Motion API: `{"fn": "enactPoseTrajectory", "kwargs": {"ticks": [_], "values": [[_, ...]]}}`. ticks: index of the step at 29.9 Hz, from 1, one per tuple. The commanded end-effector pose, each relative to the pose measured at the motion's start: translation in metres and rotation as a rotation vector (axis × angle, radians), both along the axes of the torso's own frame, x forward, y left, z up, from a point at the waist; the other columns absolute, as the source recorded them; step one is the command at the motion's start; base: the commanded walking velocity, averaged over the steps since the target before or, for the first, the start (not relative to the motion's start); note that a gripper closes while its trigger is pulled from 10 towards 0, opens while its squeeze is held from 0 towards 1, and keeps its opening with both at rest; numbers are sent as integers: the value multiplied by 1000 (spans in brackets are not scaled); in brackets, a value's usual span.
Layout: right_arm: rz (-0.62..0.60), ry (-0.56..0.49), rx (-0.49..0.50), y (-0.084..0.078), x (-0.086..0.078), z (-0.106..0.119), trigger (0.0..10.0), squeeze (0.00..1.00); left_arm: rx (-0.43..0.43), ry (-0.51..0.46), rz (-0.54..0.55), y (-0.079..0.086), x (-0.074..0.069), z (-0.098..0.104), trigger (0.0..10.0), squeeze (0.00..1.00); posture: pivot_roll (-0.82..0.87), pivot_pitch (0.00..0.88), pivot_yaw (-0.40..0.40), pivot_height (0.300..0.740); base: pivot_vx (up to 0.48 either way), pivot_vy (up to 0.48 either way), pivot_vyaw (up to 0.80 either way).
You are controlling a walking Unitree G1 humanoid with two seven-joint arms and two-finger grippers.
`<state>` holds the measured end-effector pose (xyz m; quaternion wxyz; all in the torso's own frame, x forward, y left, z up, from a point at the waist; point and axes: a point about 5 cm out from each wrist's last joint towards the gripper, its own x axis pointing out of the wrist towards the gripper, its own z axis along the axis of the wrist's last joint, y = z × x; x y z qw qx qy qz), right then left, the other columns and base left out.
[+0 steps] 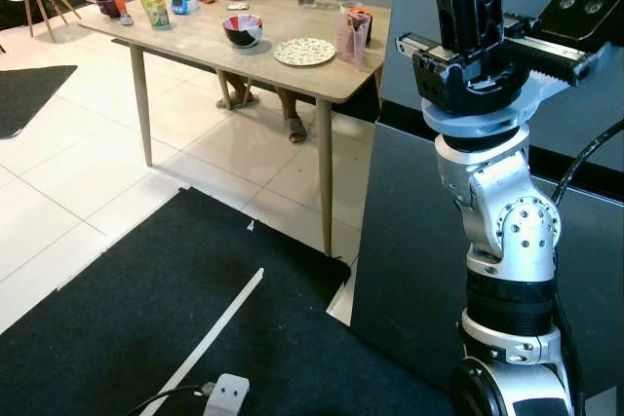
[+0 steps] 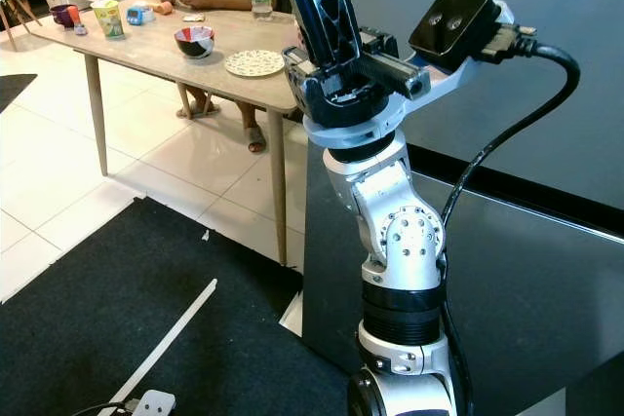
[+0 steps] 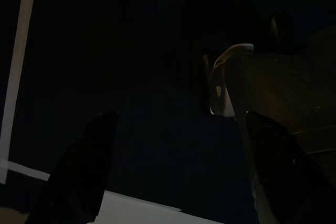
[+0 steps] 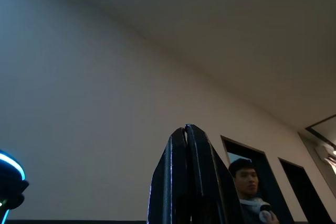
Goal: Restocking fridge
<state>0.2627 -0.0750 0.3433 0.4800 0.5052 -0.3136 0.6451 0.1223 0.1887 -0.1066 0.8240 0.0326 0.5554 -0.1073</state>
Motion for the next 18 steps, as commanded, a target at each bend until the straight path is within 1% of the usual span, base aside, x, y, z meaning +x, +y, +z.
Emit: {"fn": "enactPoseTrajectory", "kwargs": {"ticks": [1,5,7,10,14,15,17,18], "values": [[51,15,82,8,-4,-3,10000,0,-5,12,-19,-6,-1,-1,10000,0,14,0,16,740,0,0,0],[59,14,77,7,-6,-11,10000,0,-12,4,-46,-10,2,0,10000,0,2,0,19,740,0,0,0],[43,22,78,2,-8,-5,10000,0,-15,4,-57,-12,3,0,10000,0,0,0,17,740,0,0,0],[34,20,80,-3,-10,-3,10000,0,-18,0,-58,-13,6,0,10000,0,-14,0,19,740,0,0,0],[18,-6,67,-6,-12,-1,10000,0,-34,-34,-63,-17,22,5,10000,0,-10,0,24,740,0,0,0],[18,-6,67,-6,-12,-1,10000,0,-34,-34,-63,-17,22,5,10000,0,-10,0,24,740,0,0,0],[15,-9,68,-7,-11,-3,10000,0,-38,-50,-69,-19,29,8,10000,0,-7,0,26,740,0,0,0],[15,-9,68,-7,-11,-3,10000,0,-38,-50,-69,-19,29,8,10000,0,-7,0,26,740,0,0,0]]}}
